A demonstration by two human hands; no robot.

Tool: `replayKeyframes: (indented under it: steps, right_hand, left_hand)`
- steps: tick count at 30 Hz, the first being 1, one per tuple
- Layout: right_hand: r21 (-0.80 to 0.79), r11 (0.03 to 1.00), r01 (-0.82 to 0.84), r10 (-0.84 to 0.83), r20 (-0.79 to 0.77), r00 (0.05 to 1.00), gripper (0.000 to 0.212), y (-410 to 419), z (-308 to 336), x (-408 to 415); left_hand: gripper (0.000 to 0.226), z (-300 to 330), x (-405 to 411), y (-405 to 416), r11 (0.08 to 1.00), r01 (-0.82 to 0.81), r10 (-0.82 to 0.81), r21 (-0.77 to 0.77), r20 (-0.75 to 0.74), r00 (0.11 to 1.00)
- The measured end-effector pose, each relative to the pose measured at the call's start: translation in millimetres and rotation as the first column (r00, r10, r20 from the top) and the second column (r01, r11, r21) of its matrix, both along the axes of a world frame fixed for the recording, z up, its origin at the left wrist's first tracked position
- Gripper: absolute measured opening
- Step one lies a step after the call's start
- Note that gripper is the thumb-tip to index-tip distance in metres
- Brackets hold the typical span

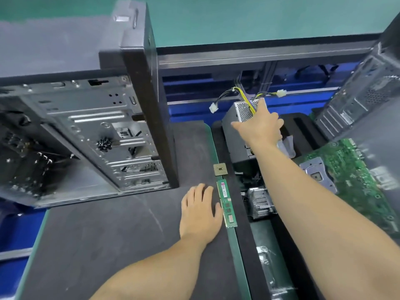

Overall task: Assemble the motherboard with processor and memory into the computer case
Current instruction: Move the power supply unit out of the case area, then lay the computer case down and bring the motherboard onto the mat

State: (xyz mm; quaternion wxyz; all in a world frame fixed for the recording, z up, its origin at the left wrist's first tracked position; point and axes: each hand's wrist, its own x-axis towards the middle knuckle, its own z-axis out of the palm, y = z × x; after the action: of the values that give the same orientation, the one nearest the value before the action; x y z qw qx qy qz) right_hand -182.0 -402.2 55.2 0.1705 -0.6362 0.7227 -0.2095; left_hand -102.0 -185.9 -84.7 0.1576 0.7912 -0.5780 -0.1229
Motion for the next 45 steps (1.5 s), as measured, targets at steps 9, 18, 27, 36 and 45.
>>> replayKeyframes:
  steps: [9, 18, 27, 36, 45]
  right_hand:
    - [0.134, 0.99, 0.04, -0.034, -0.047, 0.998, 0.062, -3.8, -31.6, -8.3]
    - [0.279, 0.96, 0.001, 0.029, -0.104, 0.994, 0.064, -27.0, -61.4, 8.6]
    - [0.248, 0.963, -0.102, 0.092, 0.053, 0.994, 0.053, -29.4, -74.2, -13.1]
    - [-0.024, 0.924, -0.381, 0.355, -0.314, 0.88, 0.054, 104.8, -65.3, 9.2]
    - [-0.066, 0.817, -0.572, 0.509, 0.547, 0.664, 0.079, 190.6, -20.4, 86.7]
  left_hand:
    - [0.05, -4.0, -1.8, -1.0, 1.0, -0.014, 0.014, 0.003, 0.045, 0.999]
    - [0.046, -10.0, -1.9, -2.2, 0.999, -0.021, 0.023, -0.028, 0.053, 0.998]
    - [0.048, -11.2, -1.6, -0.4, 0.999, -0.022, 0.023, -0.035, 0.054, 0.998]
    - [0.042, 0.8, 2.7, -4.3, 0.997, -0.009, -0.003, -0.076, -0.163, 0.987]
    - [0.032, 96.9, 139.1, 66.4, 0.886, -0.433, 0.298, -0.164, -0.512, 0.805]
